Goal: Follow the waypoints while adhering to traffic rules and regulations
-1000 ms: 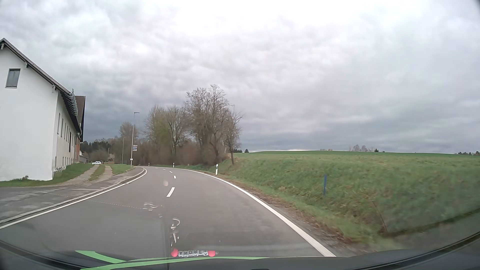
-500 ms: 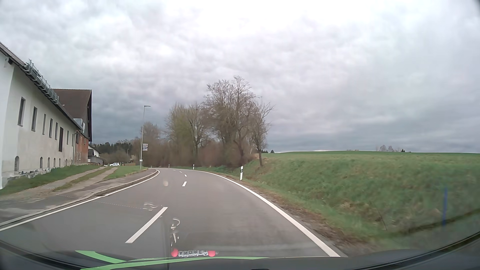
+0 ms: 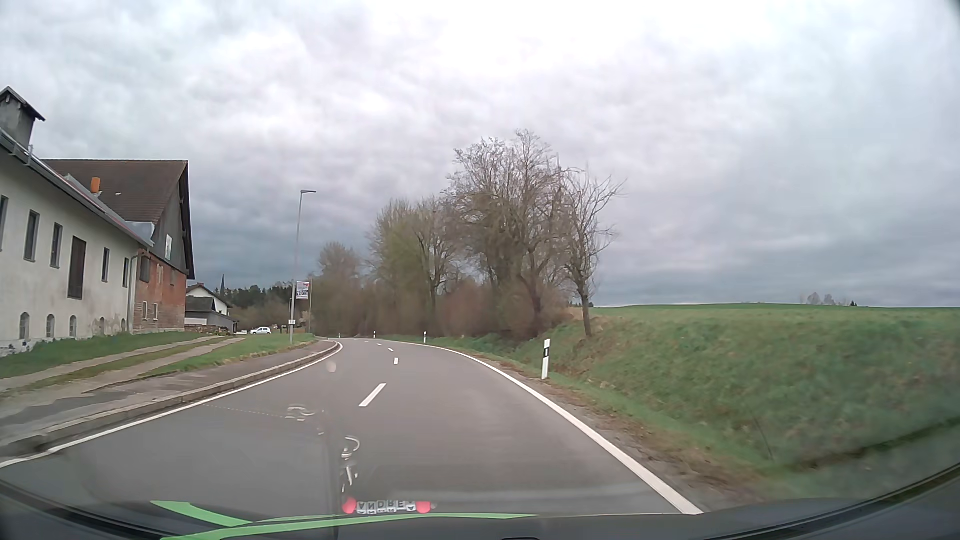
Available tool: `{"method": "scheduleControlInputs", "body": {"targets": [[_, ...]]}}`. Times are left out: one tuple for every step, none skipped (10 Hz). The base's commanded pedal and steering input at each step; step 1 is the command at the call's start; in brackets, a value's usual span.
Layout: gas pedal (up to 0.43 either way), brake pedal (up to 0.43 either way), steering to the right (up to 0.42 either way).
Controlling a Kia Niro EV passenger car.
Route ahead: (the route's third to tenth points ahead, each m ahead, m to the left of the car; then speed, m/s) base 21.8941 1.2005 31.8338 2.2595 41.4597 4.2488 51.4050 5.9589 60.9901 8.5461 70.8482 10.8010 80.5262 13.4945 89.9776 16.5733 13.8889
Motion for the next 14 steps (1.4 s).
{"method": "scheduleControlInputs", "body": {"targets": [[0.197,0.0,-0.041],[0.197,0.0,-0.037],[0.197,0.0,-0.034],[0.197,0.0,-0.032],[0.197,0.0,-0.029],[0.197,0.0,-0.026],[0.197,0.0,-0.024],[0.197,0.0,-0.023],[0.197,0.0,-0.021],[0.197,0.0,-0.019],[0.197,0.0,-0.019],[0.197,0.0,-0.019],[0.197,0.0,-0.019],[0.197,0.0,-0.018]]}}
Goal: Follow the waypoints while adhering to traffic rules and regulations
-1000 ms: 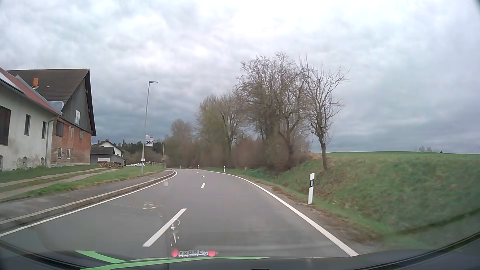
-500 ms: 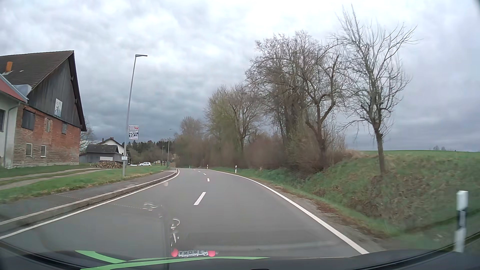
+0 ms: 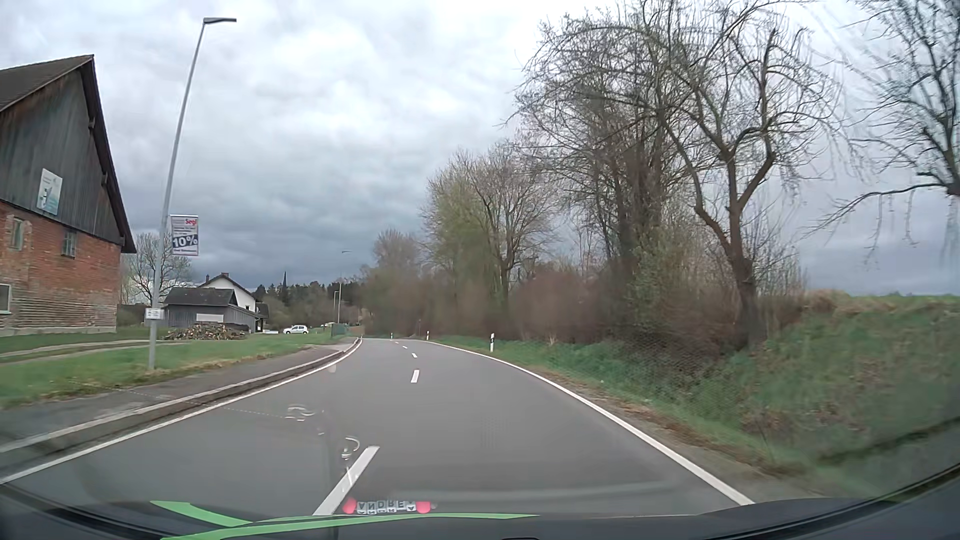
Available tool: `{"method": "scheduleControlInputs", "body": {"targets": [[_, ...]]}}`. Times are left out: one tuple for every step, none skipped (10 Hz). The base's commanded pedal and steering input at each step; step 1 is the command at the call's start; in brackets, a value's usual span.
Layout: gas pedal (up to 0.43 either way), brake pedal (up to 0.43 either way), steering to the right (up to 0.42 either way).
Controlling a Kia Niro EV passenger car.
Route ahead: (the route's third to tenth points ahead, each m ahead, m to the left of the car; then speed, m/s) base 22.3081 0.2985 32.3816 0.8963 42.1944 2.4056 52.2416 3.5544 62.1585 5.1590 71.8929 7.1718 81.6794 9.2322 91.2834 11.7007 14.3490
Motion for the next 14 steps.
{"method": "scheduleControlInputs", "body": {"targets": [[0.197,0.0,-0.017],[0.197,0.0,-0.016],[0.197,0.0,-0.015],[0.197,0.0,-0.015],[0.197,0.0,-0.015],[0.197,0.0,-0.015],[0.197,0.0,-0.014],[0.197,0.0,-0.014],[0.197,0.0,-0.016],[0.197,0.0,-0.019],[0.197,0.0,-0.021],[0.197,0.0,-0.022],[0.197,0.0,-0.022],[0.197,0.0,-0.022]]}}
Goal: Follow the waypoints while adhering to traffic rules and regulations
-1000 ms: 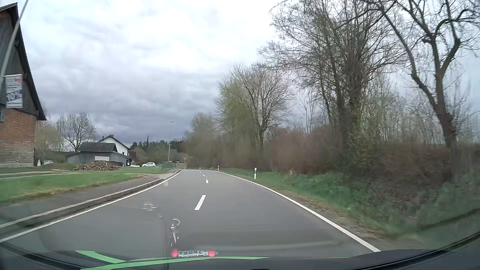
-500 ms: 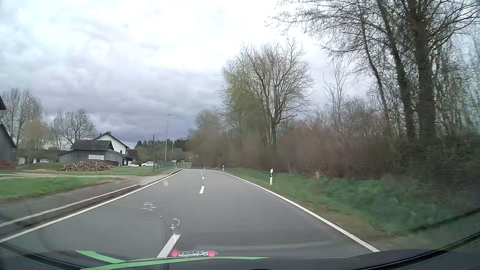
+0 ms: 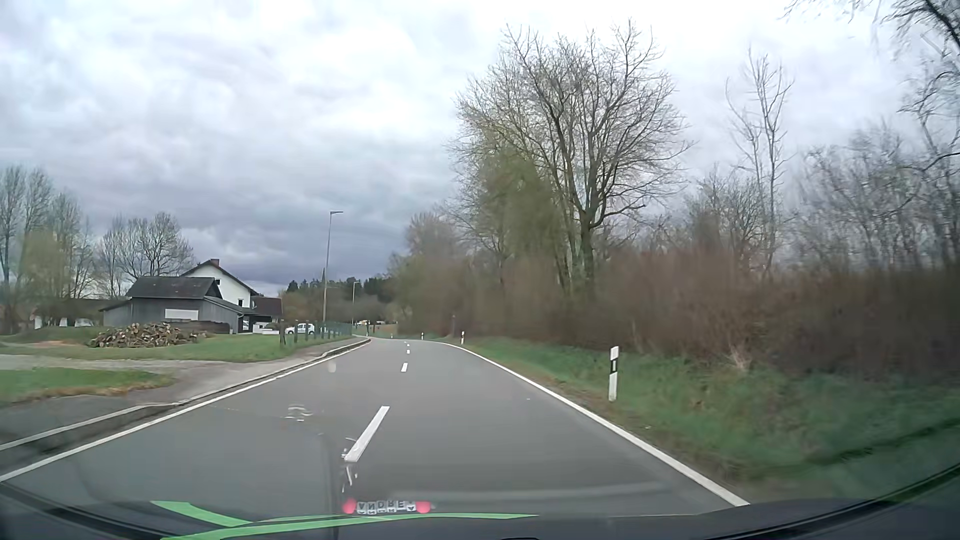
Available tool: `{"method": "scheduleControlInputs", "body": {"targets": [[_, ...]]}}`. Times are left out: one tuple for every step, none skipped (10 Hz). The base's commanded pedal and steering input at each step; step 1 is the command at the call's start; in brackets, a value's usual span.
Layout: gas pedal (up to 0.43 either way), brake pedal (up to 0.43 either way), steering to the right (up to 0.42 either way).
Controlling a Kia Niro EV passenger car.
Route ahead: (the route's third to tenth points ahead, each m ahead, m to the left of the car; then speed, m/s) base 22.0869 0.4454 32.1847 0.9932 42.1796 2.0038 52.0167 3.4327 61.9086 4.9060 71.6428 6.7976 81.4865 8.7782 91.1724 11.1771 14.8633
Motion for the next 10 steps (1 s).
{"method": "scheduleControlInputs", "body": {"targets": [[0.197,0.0,-0.021],[0.197,0.0,-0.021],[0.189,0.0,-0.021],[0.189,0.0,-0.019],[0.189,0.0,-0.019],[0.189,0.0,-0.018],[0.189,0.0,-0.017],[0.189,0.0,-0.016],[0.177,0.0,-0.015],[0.169,0.0,-0.013]]}}
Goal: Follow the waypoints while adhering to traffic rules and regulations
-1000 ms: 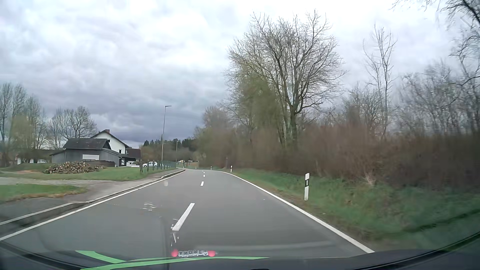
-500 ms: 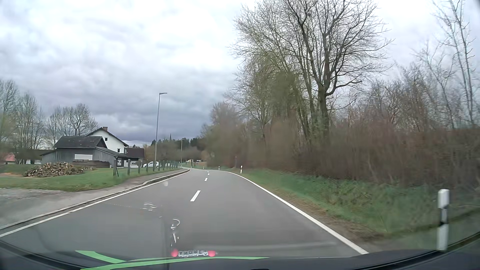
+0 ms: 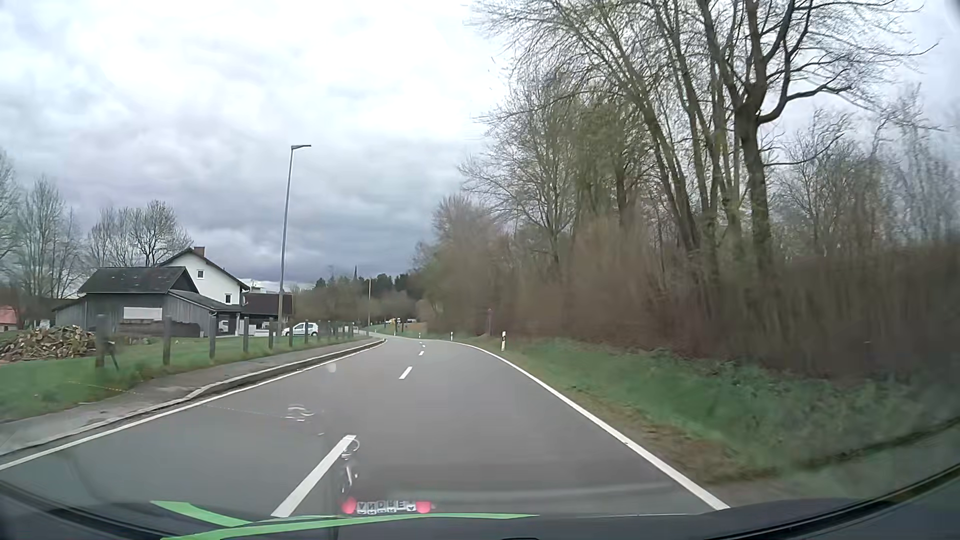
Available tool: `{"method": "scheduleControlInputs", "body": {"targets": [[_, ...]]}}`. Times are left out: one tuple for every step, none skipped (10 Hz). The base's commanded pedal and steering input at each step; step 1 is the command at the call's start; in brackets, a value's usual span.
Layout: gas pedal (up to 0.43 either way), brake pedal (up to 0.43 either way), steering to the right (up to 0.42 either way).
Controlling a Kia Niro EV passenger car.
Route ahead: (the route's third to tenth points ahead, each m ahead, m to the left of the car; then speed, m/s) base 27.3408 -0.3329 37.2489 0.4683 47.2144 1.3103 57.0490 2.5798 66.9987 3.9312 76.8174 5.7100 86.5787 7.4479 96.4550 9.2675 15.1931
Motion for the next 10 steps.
{"method": "scheduleControlInputs", "body": {"targets": [[0.169,0.0,-0.012],[0.157,0.0,-0.011],[0.138,0.0,-0.011],[0.11,0.0,-0.011],[0.11,0.0,-0.011],[0.079,0.0,-0.011],[0.047,0.0,-0.011],[0.0,0.0,-0.01],[0.0,0.0,-0.009],[0.0,0.0,-0.008]]}}
